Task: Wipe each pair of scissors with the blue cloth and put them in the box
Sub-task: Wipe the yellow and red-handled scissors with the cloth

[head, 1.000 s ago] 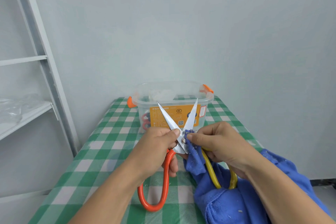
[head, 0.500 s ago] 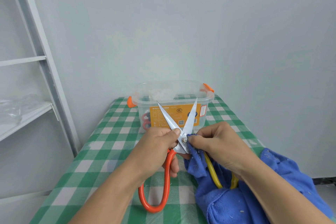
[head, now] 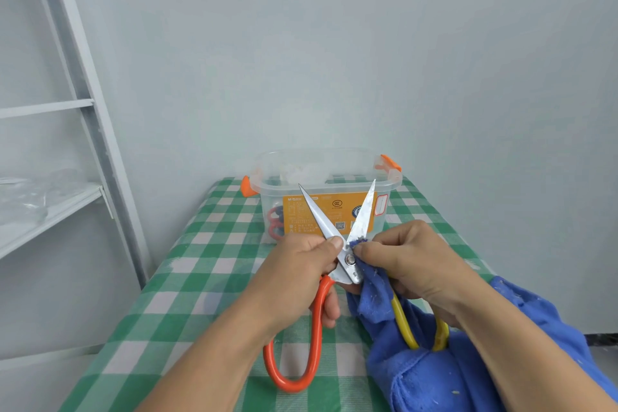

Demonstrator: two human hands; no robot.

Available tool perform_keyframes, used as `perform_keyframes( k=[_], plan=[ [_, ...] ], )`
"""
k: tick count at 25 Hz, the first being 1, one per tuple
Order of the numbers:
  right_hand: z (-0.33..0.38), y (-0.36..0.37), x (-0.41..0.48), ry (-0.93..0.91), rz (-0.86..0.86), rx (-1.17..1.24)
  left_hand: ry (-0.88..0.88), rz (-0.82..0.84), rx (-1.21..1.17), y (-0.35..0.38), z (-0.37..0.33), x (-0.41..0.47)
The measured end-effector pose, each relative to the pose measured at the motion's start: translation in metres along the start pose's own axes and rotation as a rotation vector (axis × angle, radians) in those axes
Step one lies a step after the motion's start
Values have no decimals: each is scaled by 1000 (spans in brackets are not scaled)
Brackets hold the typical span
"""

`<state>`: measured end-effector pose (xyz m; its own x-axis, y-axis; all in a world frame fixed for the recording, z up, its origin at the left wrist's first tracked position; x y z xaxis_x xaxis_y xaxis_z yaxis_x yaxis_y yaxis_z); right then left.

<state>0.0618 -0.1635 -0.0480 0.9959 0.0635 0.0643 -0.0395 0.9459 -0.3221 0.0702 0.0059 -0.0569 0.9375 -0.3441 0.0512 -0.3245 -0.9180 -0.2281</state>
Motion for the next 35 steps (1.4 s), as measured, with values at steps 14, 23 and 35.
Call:
perform_keyframes(
  k=[14, 23, 35],
  plan=[
    [-4, -17, -4, -295, -99, 245, -40, -18, -31, -1, -3, -2],
    [-7, -10, -6, -268, -35, -65, -44, -50, -52, -3, 0, 1],
    [-2, -3, -6, -112, -11, -74, -49, -24, -66, 1, -3, -2]
  ],
)
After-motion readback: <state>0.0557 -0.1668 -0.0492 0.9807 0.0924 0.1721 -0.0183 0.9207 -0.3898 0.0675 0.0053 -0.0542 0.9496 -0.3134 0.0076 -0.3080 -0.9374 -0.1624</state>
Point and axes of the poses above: each hand's wrist, its own x-axis towards the middle knuckle, its own y-axis out of the palm, z = x × y, the point moved 2 cm from there along x, towards the middle knuckle, and after that the axes turned 1 degree about -y, right-handed, at the moved point
